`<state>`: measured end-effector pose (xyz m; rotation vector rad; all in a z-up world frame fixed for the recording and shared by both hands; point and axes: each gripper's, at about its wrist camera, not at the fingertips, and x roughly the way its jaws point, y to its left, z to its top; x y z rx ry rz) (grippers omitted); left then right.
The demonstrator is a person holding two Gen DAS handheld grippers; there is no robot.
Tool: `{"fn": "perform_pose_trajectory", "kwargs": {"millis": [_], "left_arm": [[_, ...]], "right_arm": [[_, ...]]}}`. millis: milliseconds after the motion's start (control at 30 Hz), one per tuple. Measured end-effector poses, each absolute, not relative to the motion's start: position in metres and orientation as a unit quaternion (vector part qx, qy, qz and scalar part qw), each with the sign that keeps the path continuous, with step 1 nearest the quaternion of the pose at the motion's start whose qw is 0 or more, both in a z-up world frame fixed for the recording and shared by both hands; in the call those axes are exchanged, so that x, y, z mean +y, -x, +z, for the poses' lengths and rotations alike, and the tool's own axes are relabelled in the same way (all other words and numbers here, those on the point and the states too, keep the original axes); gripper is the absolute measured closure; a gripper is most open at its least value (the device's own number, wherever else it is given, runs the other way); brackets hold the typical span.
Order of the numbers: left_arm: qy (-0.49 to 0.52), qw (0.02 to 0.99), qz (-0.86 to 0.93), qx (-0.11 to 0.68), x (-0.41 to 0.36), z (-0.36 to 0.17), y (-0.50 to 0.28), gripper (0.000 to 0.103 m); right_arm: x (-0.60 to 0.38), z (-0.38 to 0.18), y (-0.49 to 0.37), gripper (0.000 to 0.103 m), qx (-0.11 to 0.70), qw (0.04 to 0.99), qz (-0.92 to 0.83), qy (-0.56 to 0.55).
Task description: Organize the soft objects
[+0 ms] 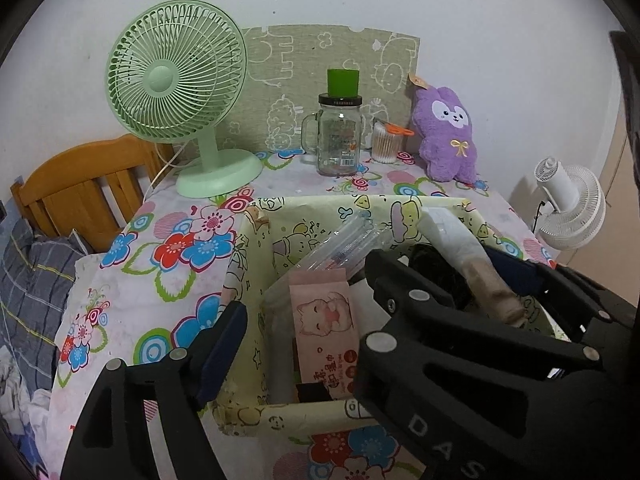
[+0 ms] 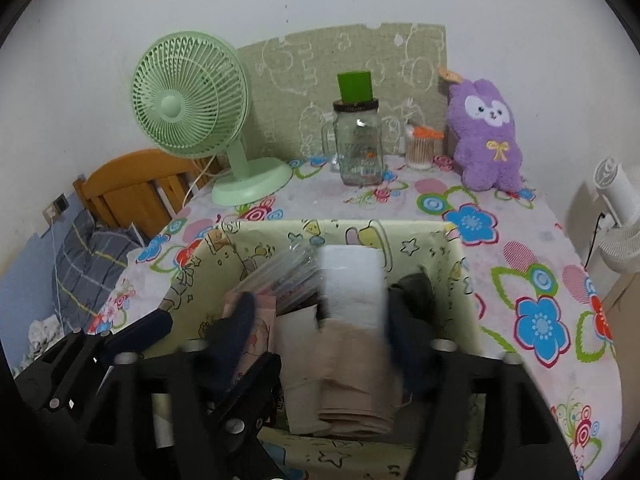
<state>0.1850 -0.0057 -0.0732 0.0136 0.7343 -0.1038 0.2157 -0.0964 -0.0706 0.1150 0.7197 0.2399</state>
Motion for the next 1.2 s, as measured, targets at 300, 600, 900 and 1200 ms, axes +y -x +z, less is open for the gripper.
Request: {"fn": "perform_pose_trajectory", "kwargs": {"millis": [300, 600, 900, 1200], "left_arm": [[-0.011, 0.936, -0.049, 0.349, -0.011, -0.069, -0.174, 0.011], [-0.022, 0.942, -0.051, 0.332, -0.022, -0.058, -0.160, 0.008], [-0.033, 0.948, -0.047, 0.314, -0.030, -0.044, -0.142, 0.005], [-0.036, 0.955, -0.044, 0.291, -0.030, -0.023, -0.115, 0.002]], "right_arm": [[-0.102, -0.063, -0.201, 0.026, 0.348, 0.930, 0.108, -0.045], [-0.116, -0.048, -0.181, 0.023, 0.328, 0.940, 0.082, -0.036], [-0.125, -0.031, -0.158, 0.017, 0.306, 0.950, 0.058, -0.025], [-0.139, -0.010, -0.129, 0.016, 0.288, 0.957, 0.034, -0.026]]}}
